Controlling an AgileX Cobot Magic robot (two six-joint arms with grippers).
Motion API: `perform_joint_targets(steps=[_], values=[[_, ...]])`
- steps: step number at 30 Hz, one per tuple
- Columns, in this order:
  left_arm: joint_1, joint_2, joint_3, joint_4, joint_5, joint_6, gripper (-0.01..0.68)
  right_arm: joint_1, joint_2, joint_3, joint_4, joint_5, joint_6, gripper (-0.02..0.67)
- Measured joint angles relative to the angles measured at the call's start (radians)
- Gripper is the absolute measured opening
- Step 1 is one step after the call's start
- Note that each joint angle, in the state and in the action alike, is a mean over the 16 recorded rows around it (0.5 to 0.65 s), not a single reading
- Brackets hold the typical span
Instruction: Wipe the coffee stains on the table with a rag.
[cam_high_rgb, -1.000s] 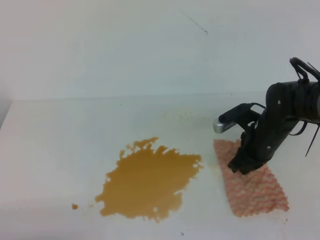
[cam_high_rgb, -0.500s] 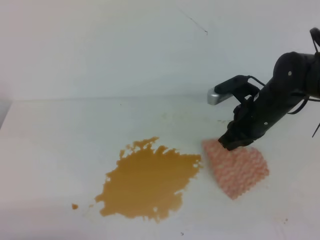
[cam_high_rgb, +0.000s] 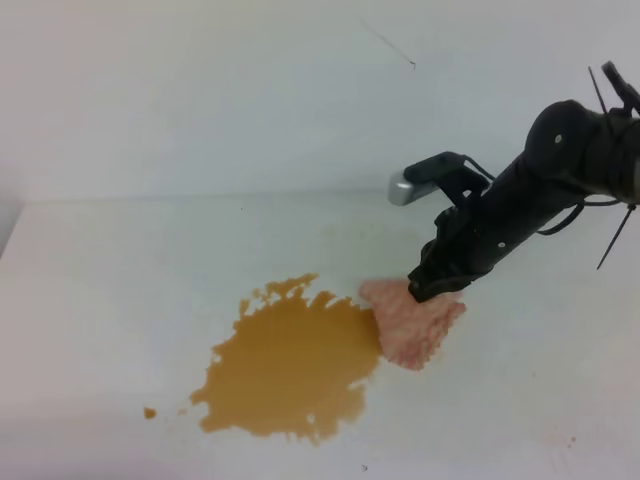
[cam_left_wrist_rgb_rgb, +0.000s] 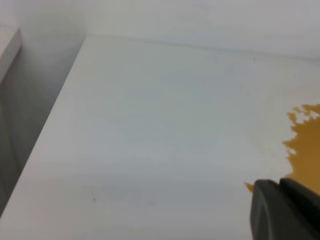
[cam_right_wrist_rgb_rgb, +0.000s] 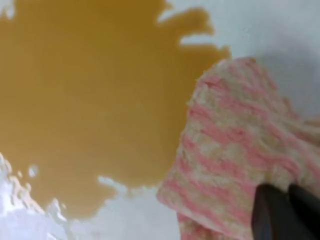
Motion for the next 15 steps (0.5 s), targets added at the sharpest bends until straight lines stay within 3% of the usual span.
perform_joint_targets(steps=[11,15], values=[[0.0,0.0,0.002,0.0,0.002,0.0,0.0,0.003,0.017,-0.03,0.011,0.023,-0.089,0.342],[0.0,0.002,0.0,0.0,0.001,0.0,-0.001,0.017,0.019,-0.038,-0.007,0.024,-0.098,0.413]])
